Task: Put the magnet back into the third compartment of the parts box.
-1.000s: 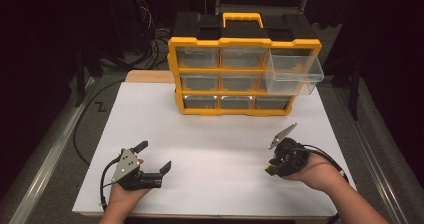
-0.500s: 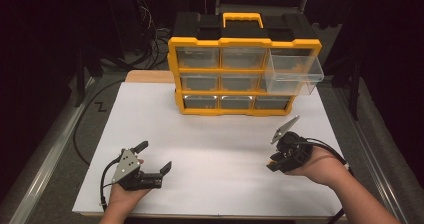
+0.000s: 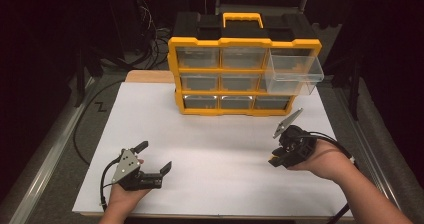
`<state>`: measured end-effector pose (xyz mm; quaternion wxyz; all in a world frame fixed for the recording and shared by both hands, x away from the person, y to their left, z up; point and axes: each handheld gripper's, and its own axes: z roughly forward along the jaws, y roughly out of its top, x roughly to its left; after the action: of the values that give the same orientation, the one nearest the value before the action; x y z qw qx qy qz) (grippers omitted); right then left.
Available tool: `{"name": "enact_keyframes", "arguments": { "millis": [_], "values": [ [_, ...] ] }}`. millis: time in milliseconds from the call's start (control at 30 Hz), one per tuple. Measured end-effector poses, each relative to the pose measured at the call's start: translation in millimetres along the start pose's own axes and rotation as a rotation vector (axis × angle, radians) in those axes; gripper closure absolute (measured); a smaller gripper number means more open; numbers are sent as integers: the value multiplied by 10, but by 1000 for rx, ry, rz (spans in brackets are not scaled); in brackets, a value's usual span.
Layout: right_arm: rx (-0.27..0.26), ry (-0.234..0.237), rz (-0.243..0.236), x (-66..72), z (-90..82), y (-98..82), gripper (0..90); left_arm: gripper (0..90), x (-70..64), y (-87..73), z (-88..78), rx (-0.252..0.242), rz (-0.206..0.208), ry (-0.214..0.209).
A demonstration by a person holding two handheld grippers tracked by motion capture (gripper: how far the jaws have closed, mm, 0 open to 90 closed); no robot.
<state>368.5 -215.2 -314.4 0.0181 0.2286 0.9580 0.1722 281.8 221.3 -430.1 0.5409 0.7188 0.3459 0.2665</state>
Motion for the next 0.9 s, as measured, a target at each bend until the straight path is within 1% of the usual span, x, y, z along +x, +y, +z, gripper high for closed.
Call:
{"name": "enact_keyframes", "arguments": {
  "millis": [367, 467, 533, 900],
  "values": [
    [2, -9, -12, -17, -203, 78, 650, 2, 2, 0, 0, 0, 1, -1],
    [3, -10, -8, -34, -248, 88, 651, 2, 2, 0, -2, -2, 2, -5],
    [1, 0, -7, -38, -274, 97, 651, 2, 1, 0, -3, -2, 5, -5],
    [12, -1, 0, -77, -443, 166, 650, 2, -4, -1, 1, 2, 6, -4]
  ]
}}
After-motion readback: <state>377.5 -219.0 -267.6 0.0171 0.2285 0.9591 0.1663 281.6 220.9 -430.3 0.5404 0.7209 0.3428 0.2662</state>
